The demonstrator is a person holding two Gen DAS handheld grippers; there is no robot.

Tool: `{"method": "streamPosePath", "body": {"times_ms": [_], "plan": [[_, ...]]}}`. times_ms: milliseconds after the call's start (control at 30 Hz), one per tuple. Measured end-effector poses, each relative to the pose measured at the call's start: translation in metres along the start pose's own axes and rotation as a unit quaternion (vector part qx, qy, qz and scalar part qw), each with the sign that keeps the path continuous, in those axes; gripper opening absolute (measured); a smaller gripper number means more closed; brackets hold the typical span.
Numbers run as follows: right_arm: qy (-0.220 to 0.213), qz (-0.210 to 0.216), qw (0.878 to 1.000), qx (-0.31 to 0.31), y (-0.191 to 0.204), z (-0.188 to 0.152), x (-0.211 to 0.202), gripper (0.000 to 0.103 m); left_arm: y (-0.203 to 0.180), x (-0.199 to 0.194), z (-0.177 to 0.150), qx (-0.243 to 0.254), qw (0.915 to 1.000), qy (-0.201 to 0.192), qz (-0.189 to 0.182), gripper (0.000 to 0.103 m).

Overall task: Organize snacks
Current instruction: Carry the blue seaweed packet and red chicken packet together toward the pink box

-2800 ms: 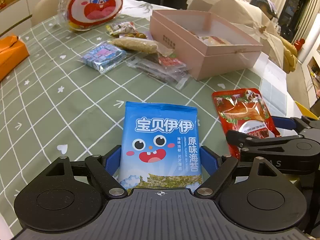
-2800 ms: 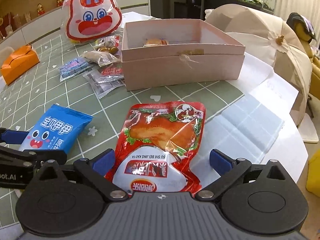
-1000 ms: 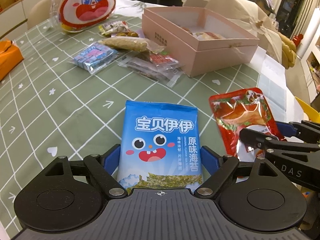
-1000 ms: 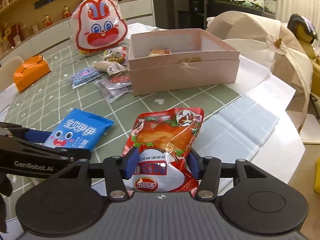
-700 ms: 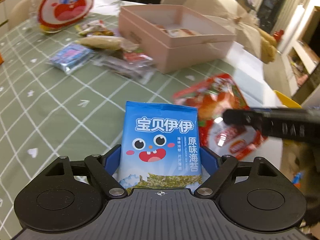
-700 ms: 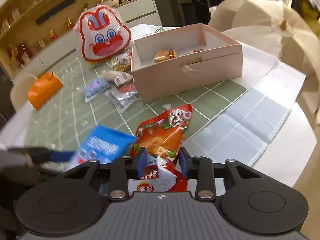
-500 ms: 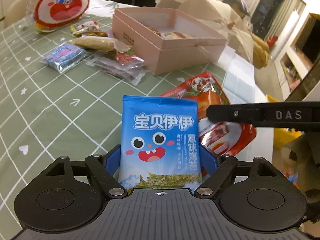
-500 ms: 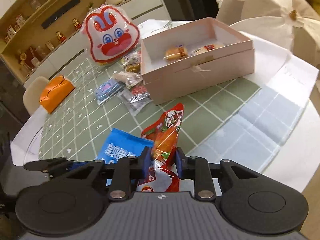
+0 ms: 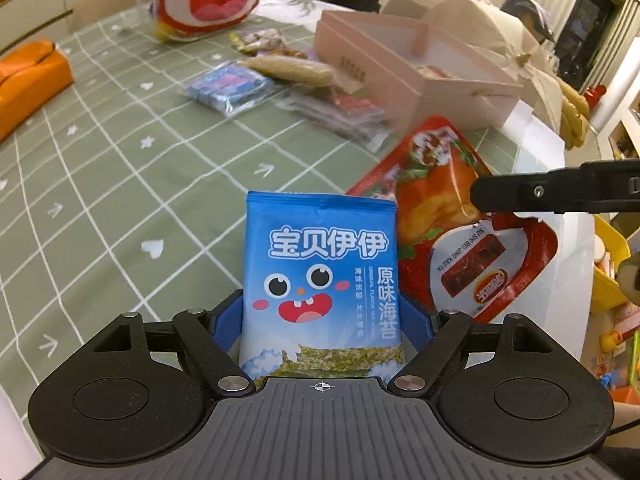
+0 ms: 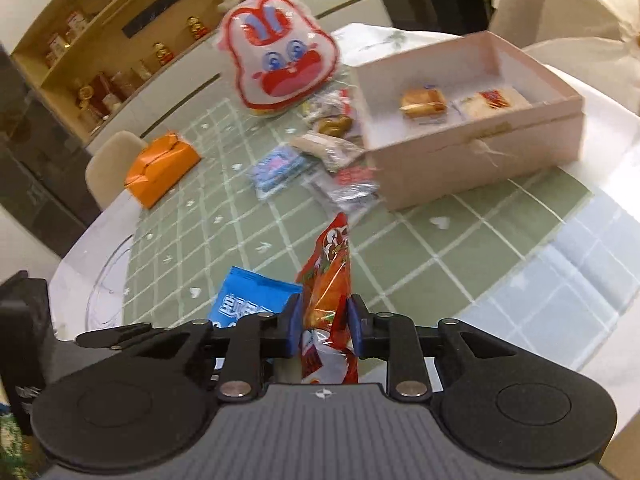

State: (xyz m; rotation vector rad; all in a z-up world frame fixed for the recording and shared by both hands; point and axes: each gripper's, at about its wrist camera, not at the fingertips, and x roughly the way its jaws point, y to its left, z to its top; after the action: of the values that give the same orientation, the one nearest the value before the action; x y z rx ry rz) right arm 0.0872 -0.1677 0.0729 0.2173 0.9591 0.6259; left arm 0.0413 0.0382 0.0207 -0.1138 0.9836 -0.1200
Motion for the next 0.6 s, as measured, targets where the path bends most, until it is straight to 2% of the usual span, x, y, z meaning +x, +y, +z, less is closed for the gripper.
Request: {"method": "streamPosePath", "body": {"times_ms": [167, 300, 367, 433, 467, 600], "plan": [[0.047, -0.005, 0.999, -0.015, 0.014, -0.002, 0.028, 0.032, 0.008, 0.0, 0.001, -0.016, 0.9999, -0.006, -0.001, 0.085], [0.044, 0.02, 0.999, 0.015, 0.005, -0.003, 0.03, 0.032, 0.014, -0.002, -0.001, -0.027, 0.9995, -0.012, -0.009, 0.085], [0.044, 0.019, 0.999, 0.013, 0.004, -0.003, 0.029, 0.027, 0.014, -0.002, -0.001, -0.029, 0.9994, -0.014, -0.011, 0.085], [0.043, 0.006, 0.999, 0.003, 0.006, -0.002, 0.027, 0.013, 0.015, -0.002, 0.0, -0.034, 0.9992, -0.015, -0.015, 0.085], [0.04, 0.0, 0.999, 0.0, 0.006, -0.002, 0.025, 0.009, 0.015, -0.001, 0.001, -0.038, 0.999, -0.016, -0.019, 0.085], [0.02, 0.002, 1.0, 0.014, -0.001, 0.003, 0.011, 0.008, 0.007, 0.002, 0.008, -0.037, 0.9983, -0.023, -0.039, 0.085]]}}
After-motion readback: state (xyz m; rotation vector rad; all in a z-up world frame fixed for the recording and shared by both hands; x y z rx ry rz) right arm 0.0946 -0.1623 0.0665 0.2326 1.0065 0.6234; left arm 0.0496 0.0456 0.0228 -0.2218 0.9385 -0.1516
